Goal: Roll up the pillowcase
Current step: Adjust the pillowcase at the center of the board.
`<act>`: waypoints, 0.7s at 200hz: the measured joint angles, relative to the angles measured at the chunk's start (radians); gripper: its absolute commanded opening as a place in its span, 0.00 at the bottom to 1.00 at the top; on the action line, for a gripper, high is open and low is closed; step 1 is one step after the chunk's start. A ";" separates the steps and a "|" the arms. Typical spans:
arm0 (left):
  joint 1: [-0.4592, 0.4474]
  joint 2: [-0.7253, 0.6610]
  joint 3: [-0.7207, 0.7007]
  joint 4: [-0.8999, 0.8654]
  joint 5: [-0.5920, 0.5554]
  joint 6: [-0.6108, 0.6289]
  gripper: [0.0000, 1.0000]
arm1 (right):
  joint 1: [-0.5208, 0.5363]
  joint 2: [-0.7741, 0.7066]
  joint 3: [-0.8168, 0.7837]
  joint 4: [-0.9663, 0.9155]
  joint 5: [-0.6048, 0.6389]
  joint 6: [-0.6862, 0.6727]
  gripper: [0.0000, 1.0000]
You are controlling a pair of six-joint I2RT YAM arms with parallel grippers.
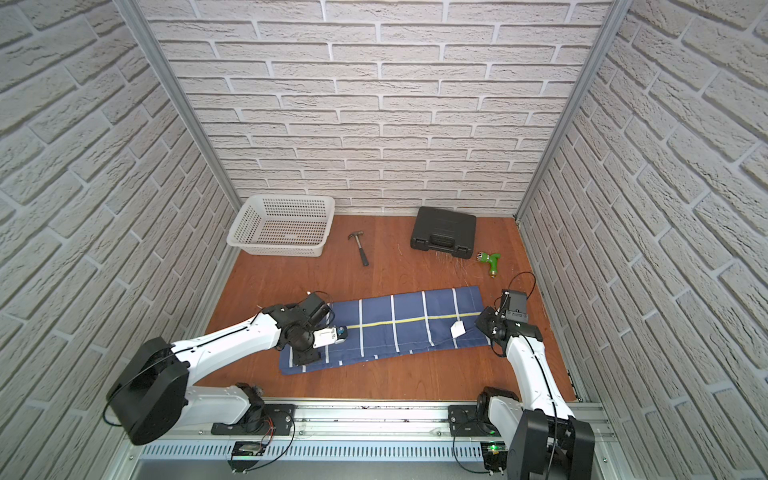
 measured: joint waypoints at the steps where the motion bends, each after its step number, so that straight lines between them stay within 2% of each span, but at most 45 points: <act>1: 0.000 0.000 0.000 0.000 0.000 0.000 0.61 | -0.001 0.000 -0.001 0.000 0.000 0.000 0.02; 60: -0.004 0.016 -0.018 0.002 0.003 -0.014 0.61 | -0.026 0.059 -0.040 0.026 0.027 0.025 0.02; 87: -0.015 0.019 -0.024 0.000 0.000 -0.016 0.61 | -0.035 0.076 -0.038 0.018 0.059 0.036 0.29; 102: -0.018 0.023 -0.024 0.000 -0.002 -0.016 0.61 | -0.037 0.072 -0.016 -0.019 0.074 0.040 0.41; 140: -0.018 0.030 -0.024 0.002 -0.006 -0.016 0.61 | -0.033 0.024 0.154 -0.135 0.112 0.011 0.49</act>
